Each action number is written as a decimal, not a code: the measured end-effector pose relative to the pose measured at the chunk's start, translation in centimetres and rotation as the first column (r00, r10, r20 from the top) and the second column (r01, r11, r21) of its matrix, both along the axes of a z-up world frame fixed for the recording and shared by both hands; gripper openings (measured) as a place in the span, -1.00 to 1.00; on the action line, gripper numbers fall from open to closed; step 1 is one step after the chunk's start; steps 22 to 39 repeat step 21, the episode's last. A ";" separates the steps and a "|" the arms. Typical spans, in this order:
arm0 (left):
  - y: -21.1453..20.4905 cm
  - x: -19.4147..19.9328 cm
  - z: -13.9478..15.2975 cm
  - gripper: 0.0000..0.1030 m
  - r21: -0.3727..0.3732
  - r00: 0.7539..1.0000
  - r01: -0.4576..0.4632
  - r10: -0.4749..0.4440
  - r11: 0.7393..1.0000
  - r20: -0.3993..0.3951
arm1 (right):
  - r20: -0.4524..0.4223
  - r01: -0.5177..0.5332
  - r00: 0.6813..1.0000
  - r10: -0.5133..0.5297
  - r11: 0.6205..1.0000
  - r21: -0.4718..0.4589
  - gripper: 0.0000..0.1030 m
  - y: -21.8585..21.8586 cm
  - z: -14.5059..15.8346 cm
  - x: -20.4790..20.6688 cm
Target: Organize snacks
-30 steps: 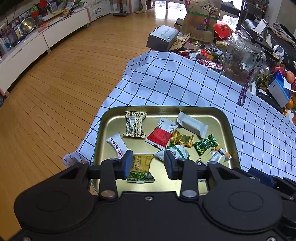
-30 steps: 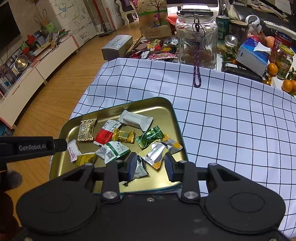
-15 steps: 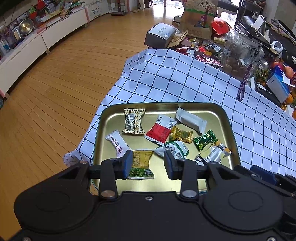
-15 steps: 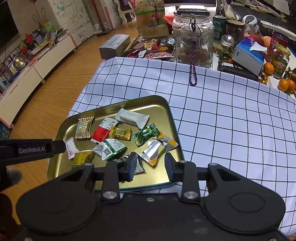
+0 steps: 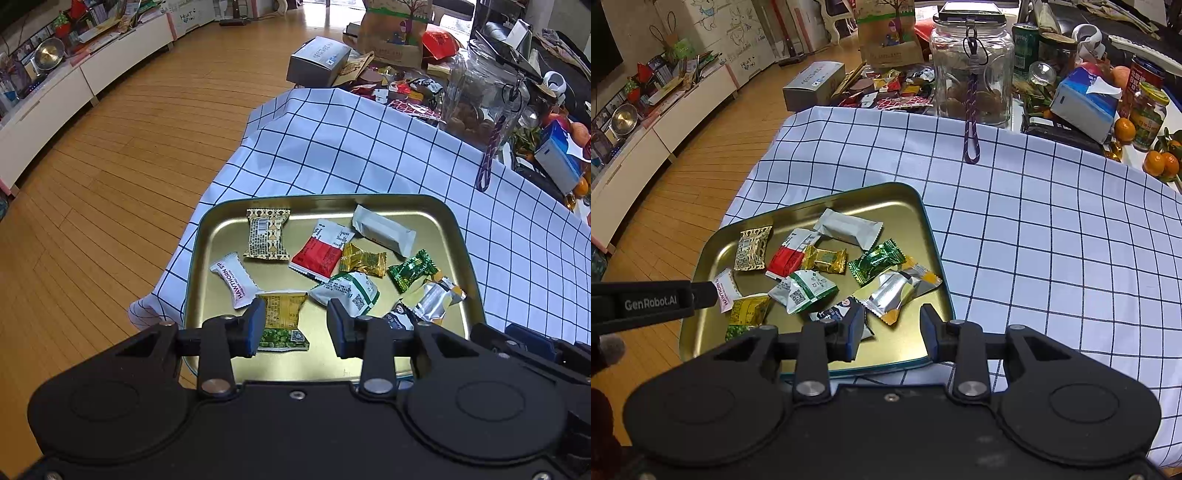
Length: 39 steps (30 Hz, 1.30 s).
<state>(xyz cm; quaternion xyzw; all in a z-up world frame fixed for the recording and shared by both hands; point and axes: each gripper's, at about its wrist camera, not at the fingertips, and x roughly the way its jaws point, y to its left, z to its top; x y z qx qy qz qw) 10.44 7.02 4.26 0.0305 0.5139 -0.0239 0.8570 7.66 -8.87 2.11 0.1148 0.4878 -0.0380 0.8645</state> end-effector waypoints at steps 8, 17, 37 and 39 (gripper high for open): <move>-0.3 0.1 -0.2 -0.12 0.008 1.000 0.005 -0.005 1.000 -0.008 | -0.009 0.002 1.000 -0.002 1.000 -0.003 -0.30 -0.2 -0.2 0.2; -0.3 0.1 -0.3 -0.12 0.020 1.000 -0.001 0.001 1.000 0.005 | -0.020 -0.001 1.000 0.001 1.000 -0.004 -0.30 -0.2 -0.4 0.3; -0.3 0.1 -0.1 -0.12 0.018 1.000 0.005 -0.005 1.000 0.013 | -0.022 0.001 1.000 -0.001 1.000 -0.001 -0.30 -0.2 -0.5 0.3; -0.3 0.1 -0.1 -0.12 0.018 1.000 0.005 -0.005 1.000 0.013 | -0.022 0.001 1.000 -0.001 1.000 -0.001 -0.30 -0.2 -0.5 0.3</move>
